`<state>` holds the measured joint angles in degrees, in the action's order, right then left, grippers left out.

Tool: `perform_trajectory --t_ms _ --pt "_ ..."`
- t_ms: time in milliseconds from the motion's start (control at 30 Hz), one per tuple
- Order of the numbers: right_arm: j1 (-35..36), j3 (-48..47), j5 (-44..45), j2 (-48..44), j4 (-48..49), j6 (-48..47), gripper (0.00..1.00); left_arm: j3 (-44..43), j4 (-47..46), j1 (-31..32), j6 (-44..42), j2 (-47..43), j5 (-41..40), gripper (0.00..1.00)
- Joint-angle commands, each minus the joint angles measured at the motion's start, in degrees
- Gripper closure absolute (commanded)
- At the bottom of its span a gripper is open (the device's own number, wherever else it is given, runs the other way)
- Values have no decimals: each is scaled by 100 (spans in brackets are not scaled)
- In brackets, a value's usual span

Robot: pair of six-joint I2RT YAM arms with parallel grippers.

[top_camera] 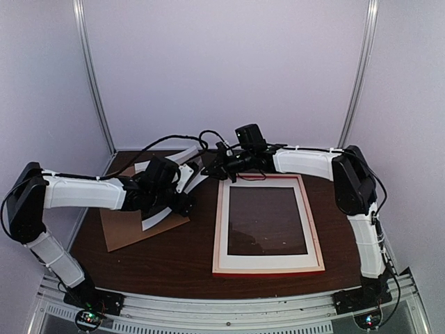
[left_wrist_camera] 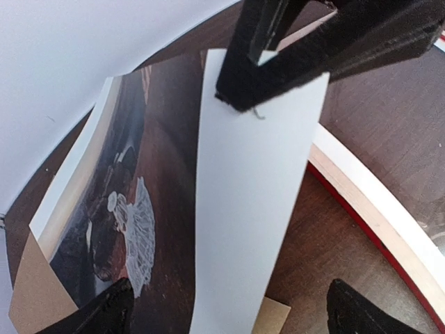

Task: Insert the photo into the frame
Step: Pass from the right arm to the left

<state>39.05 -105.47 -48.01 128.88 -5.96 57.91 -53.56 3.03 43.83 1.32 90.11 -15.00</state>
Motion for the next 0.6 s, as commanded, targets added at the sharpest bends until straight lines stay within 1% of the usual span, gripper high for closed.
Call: perform_trajectory --t_ms 0,133,233,333,467,567 --pt "-62 192 -97 -400 383 172 100 -431 -390 43 -455 296 -516 4" --pt "-107 381 -69 -470 551 274 100 -489 -496 46 -414 431 -777 8" --pt "-129 446 -92 -476 584 353 100 -501 -552 41 -420 543 -861 14" --pt "-134 481 -103 -465 581 383 100 -615 -471 44 -437 699 -903 24" --pt "-161 546 -70 -473 747 405 100 -698 -352 45 -428 738 -885 41" --pt "-180 623 -44 -484 820 446 100 -717 -335 46 -424 678 -877 50"
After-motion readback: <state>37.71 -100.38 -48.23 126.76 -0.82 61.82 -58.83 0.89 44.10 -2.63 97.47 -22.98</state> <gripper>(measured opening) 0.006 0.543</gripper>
